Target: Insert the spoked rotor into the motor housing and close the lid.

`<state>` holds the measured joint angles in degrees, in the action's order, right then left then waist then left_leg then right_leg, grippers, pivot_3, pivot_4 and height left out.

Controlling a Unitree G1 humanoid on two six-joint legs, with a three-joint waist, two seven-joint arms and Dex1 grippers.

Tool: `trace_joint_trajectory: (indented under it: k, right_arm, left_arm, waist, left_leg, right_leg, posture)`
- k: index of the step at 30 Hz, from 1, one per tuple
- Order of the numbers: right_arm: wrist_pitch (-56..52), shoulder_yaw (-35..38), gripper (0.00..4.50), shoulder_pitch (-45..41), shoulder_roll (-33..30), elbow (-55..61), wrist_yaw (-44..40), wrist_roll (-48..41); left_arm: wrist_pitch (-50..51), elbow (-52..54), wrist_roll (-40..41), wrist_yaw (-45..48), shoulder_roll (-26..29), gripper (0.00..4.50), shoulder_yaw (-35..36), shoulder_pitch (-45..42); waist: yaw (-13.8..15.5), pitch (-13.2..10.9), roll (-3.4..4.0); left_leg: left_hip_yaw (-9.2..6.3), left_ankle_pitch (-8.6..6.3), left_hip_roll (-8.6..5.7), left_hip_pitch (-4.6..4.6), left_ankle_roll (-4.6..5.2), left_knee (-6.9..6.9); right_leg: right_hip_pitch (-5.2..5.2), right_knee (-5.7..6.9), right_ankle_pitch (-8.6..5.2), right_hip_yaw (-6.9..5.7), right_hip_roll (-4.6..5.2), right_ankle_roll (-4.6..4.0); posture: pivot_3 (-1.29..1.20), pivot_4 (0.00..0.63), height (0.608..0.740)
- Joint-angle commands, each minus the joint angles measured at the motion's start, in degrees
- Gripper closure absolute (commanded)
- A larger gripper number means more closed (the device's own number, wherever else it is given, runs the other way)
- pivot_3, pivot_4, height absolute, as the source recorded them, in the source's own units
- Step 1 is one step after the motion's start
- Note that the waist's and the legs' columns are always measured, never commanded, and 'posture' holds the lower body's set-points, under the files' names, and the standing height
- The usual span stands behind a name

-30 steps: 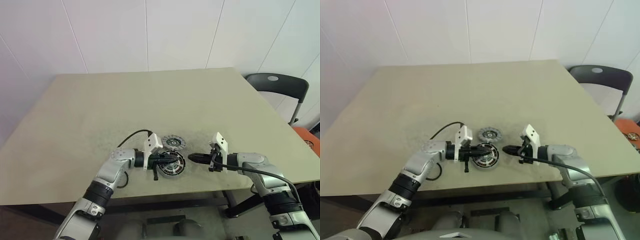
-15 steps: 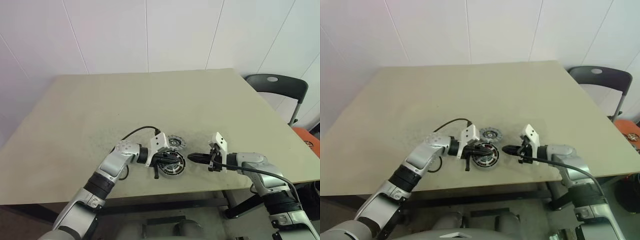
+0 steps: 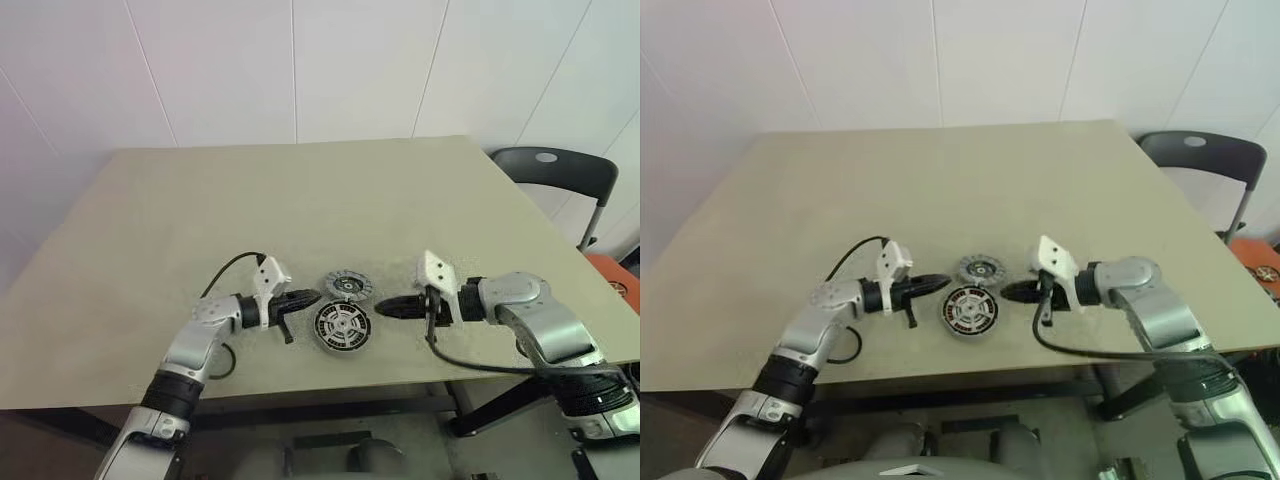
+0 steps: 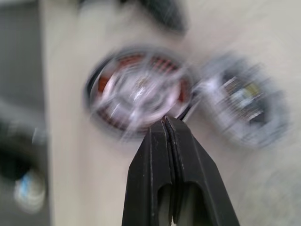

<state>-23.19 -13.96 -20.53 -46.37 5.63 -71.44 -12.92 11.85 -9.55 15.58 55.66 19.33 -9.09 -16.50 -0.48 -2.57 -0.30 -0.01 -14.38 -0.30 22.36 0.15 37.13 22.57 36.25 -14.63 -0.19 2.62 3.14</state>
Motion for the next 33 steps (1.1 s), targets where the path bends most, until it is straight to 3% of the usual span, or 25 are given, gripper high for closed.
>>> trace_joint_trajectory:
  k: [1, 5, 12, 13, 21, 33]
  right_arm:
    - [5.2, -2.8, 3.88, -3.4, -3.3, 1.9, -3.7, 4.8]
    - [10.1, -5.0, 2.56, -6.4, -5.6, 1.8, -6.6, 8.4]
    - [16.4, -9.5, 0.19, -10.2, -3.7, 0.5, -5.9, 16.0]
    - [17.0, -10.1, 0.05, -10.7, -3.1, 0.4, -5.7, 17.1]
    - [26.1, -14.6, 0.05, -14.4, 1.2, -4.4, 0.2, 28.6]
    - [38.2, -14.3, 0.05, -15.4, 2.9, -5.9, 0.6, 29.2]
  left_arm:
    - [-0.9, 3.8, 2.0, 1.2, 1.6, 4.50, 2.2, 1.1]
    - [-1.3, 4.2, 2.0, 0.2, 2.6, 4.50, 3.5, 2.3]
    - [-1.4, 4.5, 2.4, -1.1, 2.5, 4.50, 4.3, 2.8]
    - [-1.6, 4.4, 2.2, -1.3, 2.4, 4.50, 4.2, 2.9]
    - [-2.2, 3.0, 0.9, -2.3, 2.1, 4.50, 3.7, 2.7]
    - [-3.2, -2.9, -2.0, -2.9, 1.7, 4.50, 2.5, 0.2]
  waist:
    - [0.0, 0.0, 0.00]
    - [0.0, 0.0, 0.00]
    - [0.0, 0.0, 0.00]
    - [0.0, 0.0, 0.00]
    - [0.1, 0.0, 0.00]
    - [0.0, 0.0, 0.00]
  left_leg:
    - [0.00, 0.00, 0.00, 0.00, 0.00, 0.01]
    - [-0.01, 0.00, 0.03, -0.01, 0.00, -0.03]
    - [-0.02, 0.00, 0.03, 0.02, 0.00, -0.05]
    - [-0.02, 0.00, 0.03, 0.02, -0.01, -0.04]
    - [-0.02, 0.00, 0.03, 0.02, -0.01, -0.04]
    - [-0.02, 0.00, 0.02, 0.00, -0.01, -0.02]
  right_leg:
    - [0.01, 0.00, 0.00, 0.00, 0.00, 0.00]
    - [0.03, 0.01, 0.00, 0.00, -0.01, 0.00]
    - [0.06, 0.01, 0.01, 0.01, 0.00, 0.00]
    - [0.05, 0.01, 0.01, 0.01, 0.00, 0.00]
    - [0.06, 0.03, 0.01, 0.01, 0.01, -0.01]
    - [0.05, 0.08, 0.02, 0.01, -0.01, -0.01]
  posture:
    - [0.00, 0.000, 0.740]
    - [0.00, 0.000, 0.740]
    - [0.00, 0.000, 0.740]
    - [0.00, 0.000, 0.740]
    - [0.00, 0.000, 0.740]
    - [0.00, 0.000, 0.740]
